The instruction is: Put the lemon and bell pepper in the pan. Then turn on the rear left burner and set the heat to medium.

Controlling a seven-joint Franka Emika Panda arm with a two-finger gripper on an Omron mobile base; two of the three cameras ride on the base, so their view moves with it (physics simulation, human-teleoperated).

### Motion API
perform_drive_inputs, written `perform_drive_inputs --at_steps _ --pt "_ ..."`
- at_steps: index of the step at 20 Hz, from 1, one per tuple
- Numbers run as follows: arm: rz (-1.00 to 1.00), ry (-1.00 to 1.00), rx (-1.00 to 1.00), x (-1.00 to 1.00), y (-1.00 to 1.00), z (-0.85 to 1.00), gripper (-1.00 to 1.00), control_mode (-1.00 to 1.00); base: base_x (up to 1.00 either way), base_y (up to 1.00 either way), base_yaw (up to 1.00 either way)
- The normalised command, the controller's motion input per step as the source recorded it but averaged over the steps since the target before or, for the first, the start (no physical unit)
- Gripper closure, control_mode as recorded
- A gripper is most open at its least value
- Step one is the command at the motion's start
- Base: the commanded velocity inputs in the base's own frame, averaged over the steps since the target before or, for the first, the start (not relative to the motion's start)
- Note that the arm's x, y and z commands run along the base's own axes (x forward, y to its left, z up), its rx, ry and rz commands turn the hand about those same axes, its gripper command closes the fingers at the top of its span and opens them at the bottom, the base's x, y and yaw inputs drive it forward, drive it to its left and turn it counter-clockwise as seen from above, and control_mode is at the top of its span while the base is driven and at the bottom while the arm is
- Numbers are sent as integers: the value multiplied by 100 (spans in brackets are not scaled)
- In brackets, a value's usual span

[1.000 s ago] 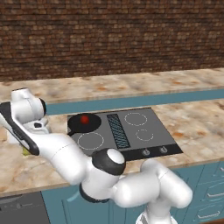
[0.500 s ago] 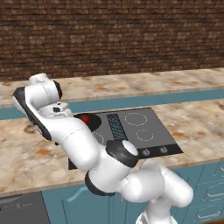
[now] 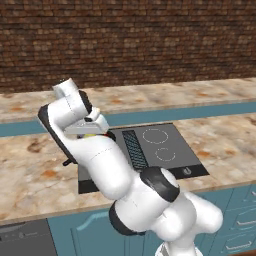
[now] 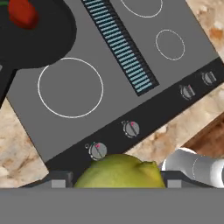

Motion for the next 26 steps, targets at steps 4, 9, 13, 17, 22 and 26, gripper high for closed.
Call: perform_drive_inputs --at_steps 4,9,13,17,22,26 --pt "-2 -2 41 100 -66 -6 100 -100 0 0 0" --pt "7 -3 19 98 -49 -37 100 -100 0 0 0" --pt "7 7 1 100 -10 -9 100 -100 0 0 0" --pt "0 14 -1 86 0 0 100 -100 0 0 0" --pt "0 6 -2 40 0 -1 100 -100 0 0 0" --pt "0 3 -4 63 5 -17 100 -100 0 0 0"
